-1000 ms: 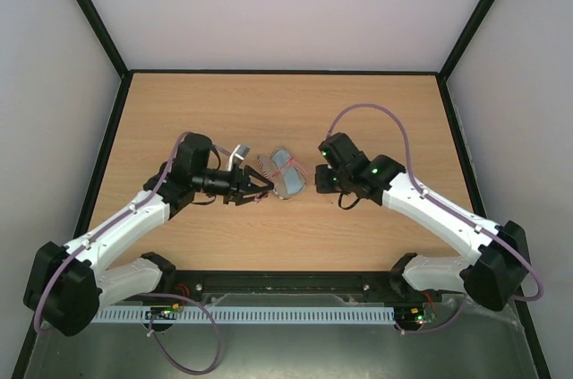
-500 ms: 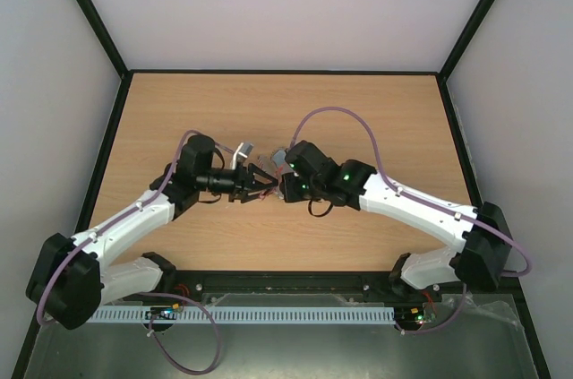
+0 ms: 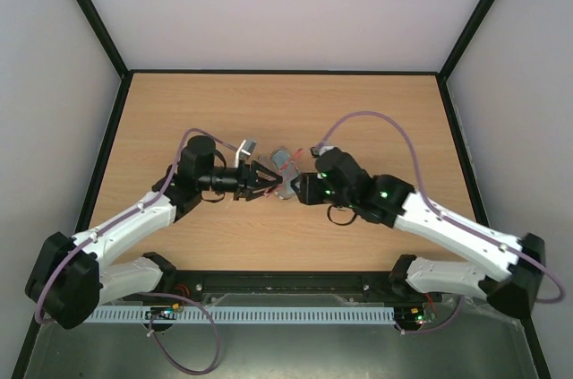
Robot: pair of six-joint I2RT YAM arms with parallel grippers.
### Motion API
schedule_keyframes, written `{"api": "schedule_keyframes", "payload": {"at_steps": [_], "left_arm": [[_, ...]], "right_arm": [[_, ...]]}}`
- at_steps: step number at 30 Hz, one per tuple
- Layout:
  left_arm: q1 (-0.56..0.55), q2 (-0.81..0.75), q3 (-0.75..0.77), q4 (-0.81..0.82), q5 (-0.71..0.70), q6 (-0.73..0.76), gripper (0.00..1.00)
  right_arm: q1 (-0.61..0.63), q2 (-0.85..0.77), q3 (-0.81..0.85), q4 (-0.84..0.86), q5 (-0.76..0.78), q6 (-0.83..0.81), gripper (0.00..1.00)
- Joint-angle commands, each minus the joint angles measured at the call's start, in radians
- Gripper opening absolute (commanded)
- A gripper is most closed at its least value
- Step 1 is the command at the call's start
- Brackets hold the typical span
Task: Organize the sunglasses
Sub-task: Fold the sunglasses.
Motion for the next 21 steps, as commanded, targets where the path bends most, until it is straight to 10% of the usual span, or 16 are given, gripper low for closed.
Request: {"api": "schedule_keyframes", "payload": {"at_steps": [1, 12, 21], "left_arm": [[-0.003, -0.020, -0.029, 0.174, -0.004, -0.071, 0.41], [-0.010, -0.064, -0.143, 0.628, -0.139, -0.374, 0.42], [-0.035, -0.077, -0.173, 0.788, -0.220, -0.444, 0.42]], "right_arm": [[-0.010, -0.157, -0.072, 0.044, 0.056, 0.047, 0.46], [-0.106, -0.521, -0.381, 0.577, -0.188, 0.395, 0.66], [-0.140, -0.404, -0.496, 0.965, -0.312, 0.612, 0.65]]}}
